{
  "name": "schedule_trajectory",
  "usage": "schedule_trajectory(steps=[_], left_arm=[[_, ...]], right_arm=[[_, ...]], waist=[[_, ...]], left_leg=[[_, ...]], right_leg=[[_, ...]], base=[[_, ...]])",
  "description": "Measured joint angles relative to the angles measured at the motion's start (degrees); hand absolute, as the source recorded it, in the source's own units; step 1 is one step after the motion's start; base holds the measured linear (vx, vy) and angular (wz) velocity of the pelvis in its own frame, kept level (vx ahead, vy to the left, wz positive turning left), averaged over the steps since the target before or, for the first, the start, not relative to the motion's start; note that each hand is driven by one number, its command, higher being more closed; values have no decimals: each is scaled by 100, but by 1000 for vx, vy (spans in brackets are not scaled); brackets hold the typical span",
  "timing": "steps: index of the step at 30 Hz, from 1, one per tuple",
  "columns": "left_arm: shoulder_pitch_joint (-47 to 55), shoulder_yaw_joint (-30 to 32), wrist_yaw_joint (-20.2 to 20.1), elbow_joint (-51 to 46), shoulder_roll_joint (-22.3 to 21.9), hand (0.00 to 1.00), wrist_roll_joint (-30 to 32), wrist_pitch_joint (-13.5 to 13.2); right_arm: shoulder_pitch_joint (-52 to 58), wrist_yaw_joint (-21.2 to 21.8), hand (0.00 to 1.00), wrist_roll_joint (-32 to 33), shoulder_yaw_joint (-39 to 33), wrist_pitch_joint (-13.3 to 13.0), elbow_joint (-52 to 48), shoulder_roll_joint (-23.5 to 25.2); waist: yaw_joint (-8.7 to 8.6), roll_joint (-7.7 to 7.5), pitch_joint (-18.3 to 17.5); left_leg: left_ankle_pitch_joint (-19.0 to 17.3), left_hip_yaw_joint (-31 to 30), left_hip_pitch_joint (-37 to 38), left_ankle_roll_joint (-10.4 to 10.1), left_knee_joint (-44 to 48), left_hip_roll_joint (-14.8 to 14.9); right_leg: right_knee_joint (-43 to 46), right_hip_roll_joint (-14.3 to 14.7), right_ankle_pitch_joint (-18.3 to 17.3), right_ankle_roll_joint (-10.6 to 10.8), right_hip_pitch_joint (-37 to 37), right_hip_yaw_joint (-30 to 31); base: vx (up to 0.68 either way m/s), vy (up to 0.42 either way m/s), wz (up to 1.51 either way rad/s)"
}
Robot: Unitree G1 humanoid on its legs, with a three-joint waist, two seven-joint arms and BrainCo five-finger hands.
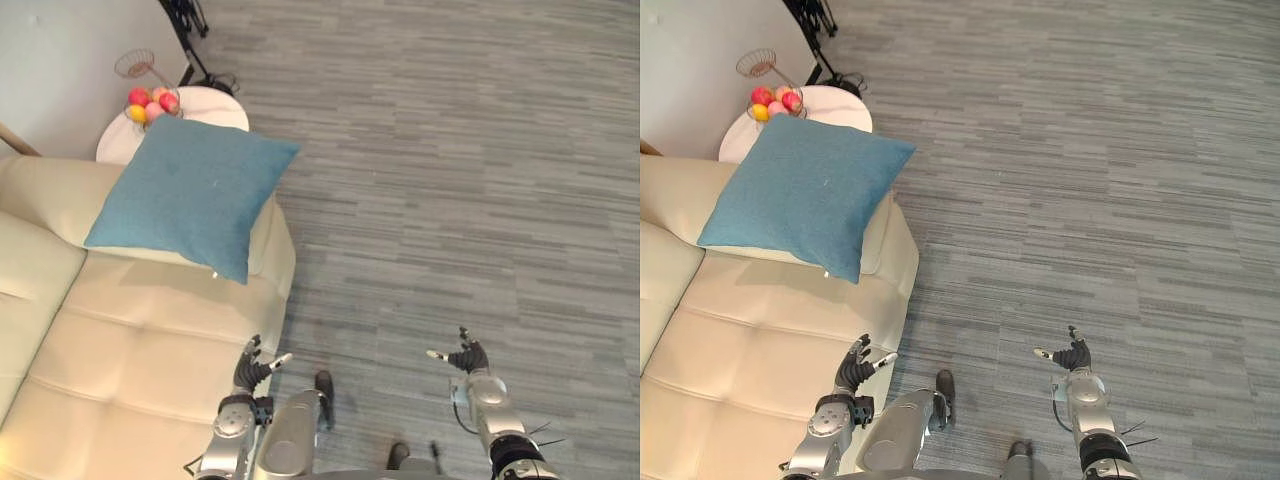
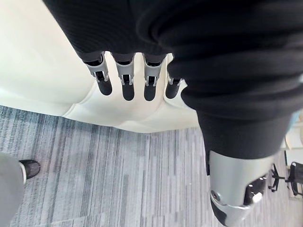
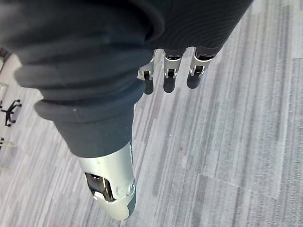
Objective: Pick up cushions and gather them together orderly.
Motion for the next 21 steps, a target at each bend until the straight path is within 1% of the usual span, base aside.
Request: schedule_trajectory(steps=[1,2,3,4,5,6,7,8,9,10,11,12,13,14,15,16,17,18,19,20,21], left_arm=[[73,-23,-3,22,33,0,-3,-1],[139,-65,-18,26,82,0,-11,1],[203,-91,-17,25,149,0,-14,6],[224,-97,-14,25,171,0,-49,7],[257,-93,-4,24,195,0,-130,6],[282,-87,7,16,230,0,-235,5],[282,-84,8,13,238,0,-248,5],[276,-75,5,3,244,0,-311,4],[256,-41,5,4,240,0,-353,4],[233,-42,7,6,232,0,-352,4],[210,-32,9,23,210,0,-352,4],[215,-21,15,30,204,0,-348,4],[254,-11,22,34,209,0,-341,4],[256,10,34,205,133,0,-333,12],[260,0,38,233,59,0,-332,16],[260,-1,29,258,-18,0,-333,9],[224,25,27,274,-126,0,-335,11],[208,54,25,272,-189,0,-336,11],[229,35,7,264,-202,0,-349,8],[228,30,6,256,-196,0,-349,8],[213,4,5,163,-189,0,-355,5]], right_arm=[[0,3,0,-11,-2,-9,7,53],[-3,16,0,-32,5,-8,15,115],[105,21,0,-40,8,-7,55,186],[173,22,0,-46,9,2,74,201],[247,25,0,-48,10,4,137,211],[268,28,0,-49,9,27,229,199],[265,28,0,-49,10,25,225,199],[267,35,0,-48,12,13,205,202],[294,40,0,-47,10,13,197,192],[334,40,0,-45,9,13,166,183],[408,42,0,-45,2,10,144,153],[469,41,0,-44,-6,9,144,130],[634,37,0,-43,-5,10,143,112],[752,44,0,-39,-7,30,174,25],[741,42,0,-37,-7,44,170,-7],[741,38,0,-31,-19,39,66,-25],[805,35,0,-24,-48,14,-147,-24],[845,35,0,-22,-47,13,-232,-16],[867,21,0,18,-64,-32,-298,97],[886,7,0,31,-73,-42,-301,114],[891,5,0,109,-70,-78,-302,100]], waist=[[-1,-49,-21],[-8,-125,-52],[-32,-218,-94],[-36,-243,-108],[-48,-264,-120],[-89,-265,-135],[-125,-251,-144],[-173,-223,-156],[-217,-202,-158],[-253,-194,-165],[-337,-162,-167],[-337,-155,-171],[-299,-228,-213],[-299,-62,-278],[-280,71,-338],[-306,114,-379],[-313,113,-374],[-307,110,-372],[-282,13,-308],[-285,-21,-312],[-285,-92,-357]], left_leg=[[-252,64,237,10,25,-47],[-380,57,447,13,-9,-146],[-561,-14,768,47,-38,-273],[-638,-75,936,63,-60,-339],[-691,-171,1206,102,-150,-415],[-694,-375,1602,108,-394,-505],[-694,-467,1703,107,-459,-508],[-693,-736,1861,106,-566,-509],[-692,-1063,1973,103,-645,-493],[-692,-1242,1987,103,-625,-480],[-731,-1574,2070,-21,-614,-428],[-779,-1692,2146,-147,-615,-404],[-940,-1957,2273,-434,-534,-406],[-1103,-2299,2253,-700,-316,-285],[-1052,-2390,2176,-793,-213,-154],[-785,-2378,1988,-1257,21,-27],[-378,-2111,1729,-1535,532,-9],[-99,-1870,1518,-1522,972,39],[-170,-712,1054,-1134,1749,680],[-238,-361,935,-1011,1774,825],[-220,225,692,-902,1385,931]], right_leg=[[1331,-181,-124,379,-463,194],[2400,-332,-8,718,-871,339],[3696,-477,15,703,-1333,384],[4176,-557,-31,659,-1492,308],[4599,-684,-167,498,-1661,114],[4657,-815,-425,30,-1952,-296],[4525,-813,-500,-97,-2091,-429],[4020,-722,-613,-291,-2370,-533],[3229,-478,-620,-304,-2587,-330],[2744,-316,-588,-268,-2667,-106],[1721,-7,-381,-176,-2752,448],[1167,112,-101,-183,-2725,734],[116,208,814,-175,-2571,1130],[112,247,1419,-198,-2403,1055],[172,324,1436,-257,-2390,909],[210,210,1248,-389,-2284,558],[147,84,1094,-446,-2045,236],[68,34,1049,-466,-1858,85],[-373,-49,983,-543,-1078,-437],[-518,-84,971,-528,-871,-619],[-700,-178,893,-441,-622,-975]], base=[[356,158,-10],[460,162,8],[388,78,23],[481,56,43],[571,7,62],[555,-5,64],[536,-37,77],[435,-78,88],[436,-109,102],[449,-169,134],[367,-169,122],[475,-236,146],[486,-314,148],[490,-313,133],[458,-304,134],[425,-252,129],[394,-261,143],[412,-272,174],[356,-213,145],[320,-178,174],[210,-88,119]])
